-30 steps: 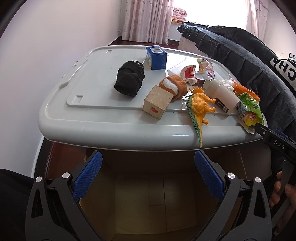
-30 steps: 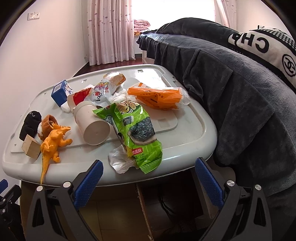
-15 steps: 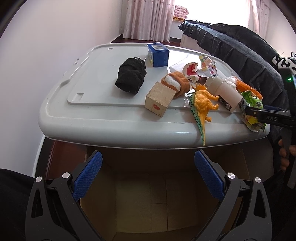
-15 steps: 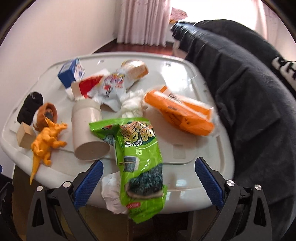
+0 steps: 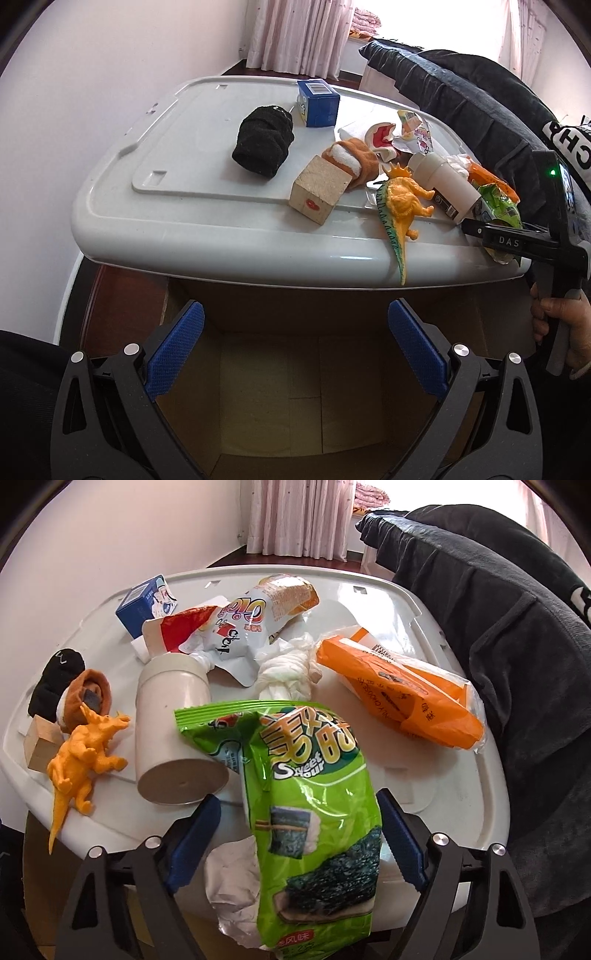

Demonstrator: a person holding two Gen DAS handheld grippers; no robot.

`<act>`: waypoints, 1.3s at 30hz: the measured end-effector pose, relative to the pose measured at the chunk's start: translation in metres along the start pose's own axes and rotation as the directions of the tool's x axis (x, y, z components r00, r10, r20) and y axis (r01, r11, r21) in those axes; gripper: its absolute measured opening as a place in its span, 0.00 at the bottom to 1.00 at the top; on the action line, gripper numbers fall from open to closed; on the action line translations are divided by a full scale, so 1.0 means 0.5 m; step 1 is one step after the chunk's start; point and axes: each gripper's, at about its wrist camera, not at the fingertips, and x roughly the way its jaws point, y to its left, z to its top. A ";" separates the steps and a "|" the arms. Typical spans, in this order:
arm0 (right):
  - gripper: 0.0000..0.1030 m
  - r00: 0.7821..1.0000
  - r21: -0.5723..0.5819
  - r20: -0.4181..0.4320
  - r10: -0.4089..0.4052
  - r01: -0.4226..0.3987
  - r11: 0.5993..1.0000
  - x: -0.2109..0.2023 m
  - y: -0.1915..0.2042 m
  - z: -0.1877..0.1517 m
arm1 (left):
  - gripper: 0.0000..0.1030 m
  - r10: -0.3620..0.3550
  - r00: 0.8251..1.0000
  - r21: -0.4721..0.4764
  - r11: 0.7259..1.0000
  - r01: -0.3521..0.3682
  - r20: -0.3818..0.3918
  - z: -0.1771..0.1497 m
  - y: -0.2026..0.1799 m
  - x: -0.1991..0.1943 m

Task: Collect trash
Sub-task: 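Grasp the green seaweed snack bag with the right gripper, then grasp the yellow toy dinosaur with the left gripper while the right holds the bag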

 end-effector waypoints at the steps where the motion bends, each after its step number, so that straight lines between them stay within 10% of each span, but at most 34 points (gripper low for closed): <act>1: 0.73 1.000 -0.003 0.004 0.006 -0.006 1.000 -0.002 0.000 -0.002 | 0.95 0.000 1.000 -0.001 1.000 0.000 -0.001 0.000 0.000 0.001; 14: 0.27 0.997 0.051 0.015 0.078 -0.079 0.996 -0.017 -0.012 -0.003 | 0.95 0.006 0.999 0.056 0.998 -0.008 0.038 -0.007 -0.018 -0.003; 28: 0.25 0.980 0.220 0.155 0.123 -0.156 0.963 -0.113 -0.070 -0.023 | 0.95 -0.217 0.973 0.223 0.955 0.195 0.079 0.028 -0.146 0.000; 39: 0.26 0.979 0.243 0.157 0.132 -0.168 0.955 -0.116 -0.080 -0.021 | 0.95 -0.138 0.990 0.203 0.970 0.134 0.009 0.121 -0.176 0.162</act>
